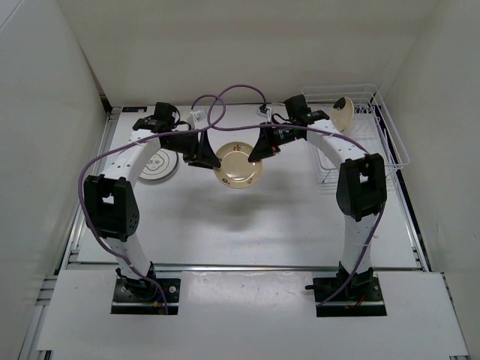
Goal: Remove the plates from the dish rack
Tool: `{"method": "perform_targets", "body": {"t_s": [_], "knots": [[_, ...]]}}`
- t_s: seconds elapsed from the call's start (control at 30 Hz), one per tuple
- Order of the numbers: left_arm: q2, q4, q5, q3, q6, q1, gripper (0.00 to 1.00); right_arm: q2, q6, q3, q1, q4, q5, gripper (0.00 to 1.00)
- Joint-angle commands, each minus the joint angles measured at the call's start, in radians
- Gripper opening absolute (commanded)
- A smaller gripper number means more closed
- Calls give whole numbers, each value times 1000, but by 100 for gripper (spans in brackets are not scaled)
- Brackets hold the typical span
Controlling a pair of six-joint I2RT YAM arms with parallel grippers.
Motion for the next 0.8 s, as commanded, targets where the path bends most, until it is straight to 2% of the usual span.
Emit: {"method": "perform_targets", "body": {"t_s": [0.0, 0.1, 0.23, 0.33, 0.37, 0.4, 0.43, 0.47, 0.5, 0.53, 0.57, 0.67, 0.77], "knots": [[-1, 23, 28, 39, 5, 1, 58, 12, 23, 52, 15, 40, -50, 1], [8, 23, 28, 48, 5, 1, 43, 12, 32, 61, 24, 49, -59, 1], [8, 32, 28, 48, 5, 1, 36, 30, 41, 70, 33, 50, -59, 1], [8, 32, 28, 48, 5, 1, 27, 31, 50, 70, 52, 59, -69, 1], [8, 32, 28, 48, 5, 1, 17, 31, 50, 70, 52, 59, -69, 1], [8, 32, 28, 48, 5, 1, 11, 31, 50, 70, 52, 59, -69, 1], [8, 32, 28, 38, 16, 1, 11, 31, 50, 70, 52, 59, -57, 1], [-3, 32, 28, 37, 16, 1, 11, 20, 50, 70, 52, 48, -40, 7], [-3, 32, 28, 37, 16, 1, 11, 20, 40, 70, 52, 39, -17, 18], [-3, 32, 28, 28, 16, 1, 11, 9, 23, 70, 52, 30, 26, 32], [-3, 32, 28, 28, 16, 1, 11, 9, 8, 80, 42, -1, 55, 50], [-3, 41, -44, 28, 5, 1, 11, -2, -84, 92, 27, -49, 153, 70], [-3, 50, -158, 56, -6, 1, 11, -26, -121, 104, -25, -58, 350, 80]]}}
